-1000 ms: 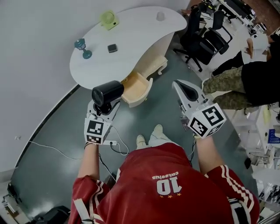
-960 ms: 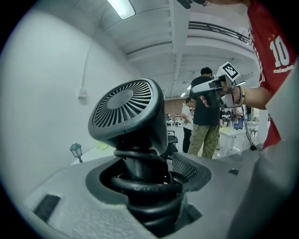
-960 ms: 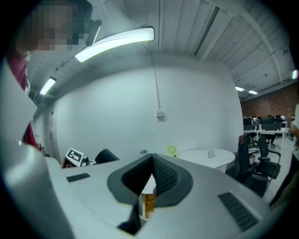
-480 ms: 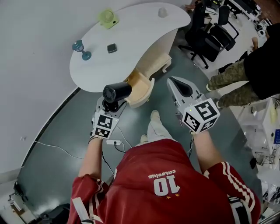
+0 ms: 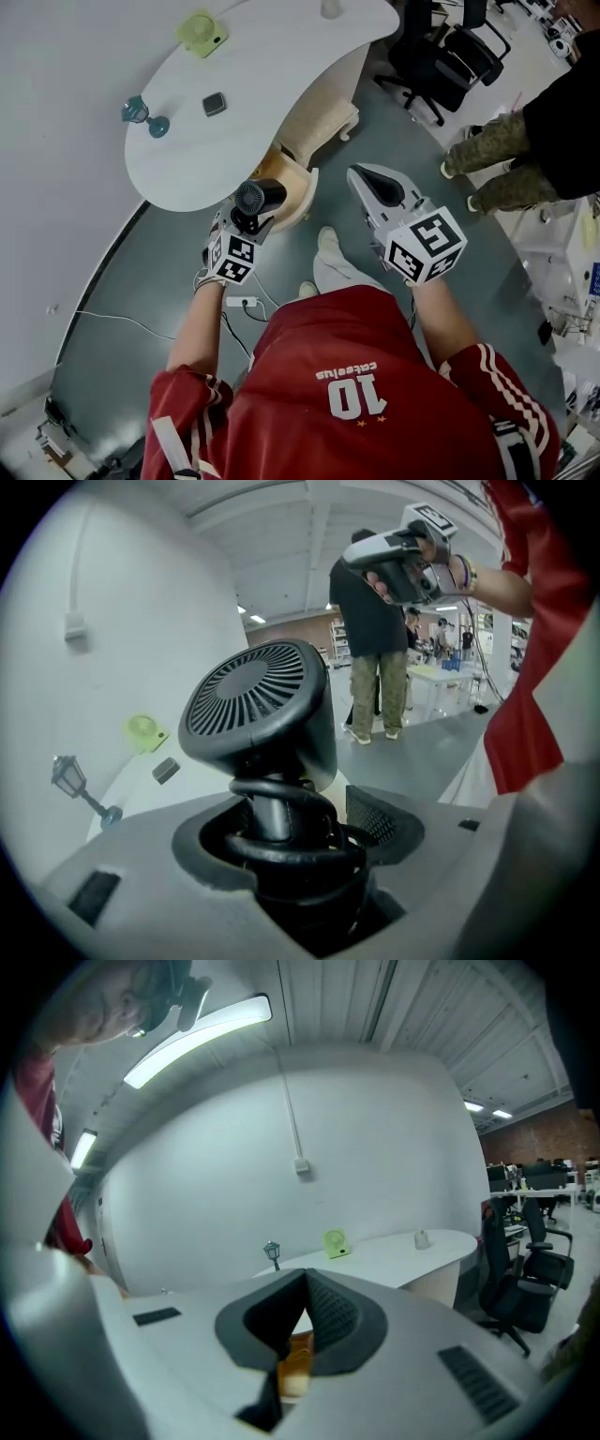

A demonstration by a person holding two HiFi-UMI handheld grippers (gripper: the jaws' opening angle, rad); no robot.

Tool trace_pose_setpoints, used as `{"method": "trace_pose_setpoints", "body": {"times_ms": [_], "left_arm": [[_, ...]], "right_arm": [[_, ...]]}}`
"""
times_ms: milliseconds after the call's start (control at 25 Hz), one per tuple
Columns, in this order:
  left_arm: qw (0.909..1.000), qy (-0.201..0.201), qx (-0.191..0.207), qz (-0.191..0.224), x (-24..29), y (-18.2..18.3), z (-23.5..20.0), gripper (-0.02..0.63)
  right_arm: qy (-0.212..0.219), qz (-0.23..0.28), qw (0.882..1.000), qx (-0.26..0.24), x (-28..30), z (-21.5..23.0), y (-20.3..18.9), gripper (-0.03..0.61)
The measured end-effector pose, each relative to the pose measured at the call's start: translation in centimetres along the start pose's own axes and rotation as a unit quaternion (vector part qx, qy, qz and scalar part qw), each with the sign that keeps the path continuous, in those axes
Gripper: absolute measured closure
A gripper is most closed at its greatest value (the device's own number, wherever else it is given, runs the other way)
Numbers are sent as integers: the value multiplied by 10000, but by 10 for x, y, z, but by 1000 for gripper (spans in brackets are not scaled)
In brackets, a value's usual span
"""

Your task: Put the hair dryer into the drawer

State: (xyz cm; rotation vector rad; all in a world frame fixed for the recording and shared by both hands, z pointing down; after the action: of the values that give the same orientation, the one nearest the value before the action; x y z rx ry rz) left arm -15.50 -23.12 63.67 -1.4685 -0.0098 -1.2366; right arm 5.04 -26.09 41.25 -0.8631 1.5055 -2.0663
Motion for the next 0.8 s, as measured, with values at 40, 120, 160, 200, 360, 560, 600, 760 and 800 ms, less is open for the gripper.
{"method": "trace_pose_setpoints", "body": {"times_ms": [40, 120, 160, 200, 360, 560, 600, 760, 800], "left_arm": [[9998, -4, 153, -81, 9, -4, 0, 305], [9989, -63, 417, -218, 27, -12, 2, 305], [9982, -116, 520, -262, 35, -15, 3, 305], [9975, -172, 620, -298, 43, -18, 4, 305], [9929, -364, 1041, -441, 71, -27, 7, 305], [9880, -546, 1317, -600, 102, -45, 6, 305], [9878, -567, 1309, -626, 107, -48, 4, 305], [9856, -701, 1329, -777, 125, -59, 4, 305], [9848, -738, 1344, -821, 128, -61, 5, 305]], "right_arm": [[-7, -39, 10000, 22, 3, 5, -3, 574], [-16, -126, 9999, 49, 7, 12, -11, 574], [-23, -168, 9998, 52, 9, 16, -14, 574], [-35, -207, 9998, 54, 11, 19, -17, 574], [-99, -316, 9994, 116, 17, 31, -25, 574], [-100, -465, 9988, 118, 24, 37, -35, 574], [-106, -499, 9986, 125, 26, 38, -38, 574], [-138, -627, 9978, 156, 30, 42, -44, 574], [-134, -657, 9976, 152, 30, 43, -45, 574]]}}
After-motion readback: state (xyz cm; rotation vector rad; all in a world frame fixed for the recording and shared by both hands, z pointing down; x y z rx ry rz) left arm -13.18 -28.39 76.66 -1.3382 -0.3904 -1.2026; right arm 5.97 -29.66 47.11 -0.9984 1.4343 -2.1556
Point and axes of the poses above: the fingertips, and each gripper's own axes: x forward along the fingers, z to its right, y out of its top, the point moved 3 cm from there along -x, backward along the fingers, and after that the axes turned 2 degrees about x, right-handed, at the moved point
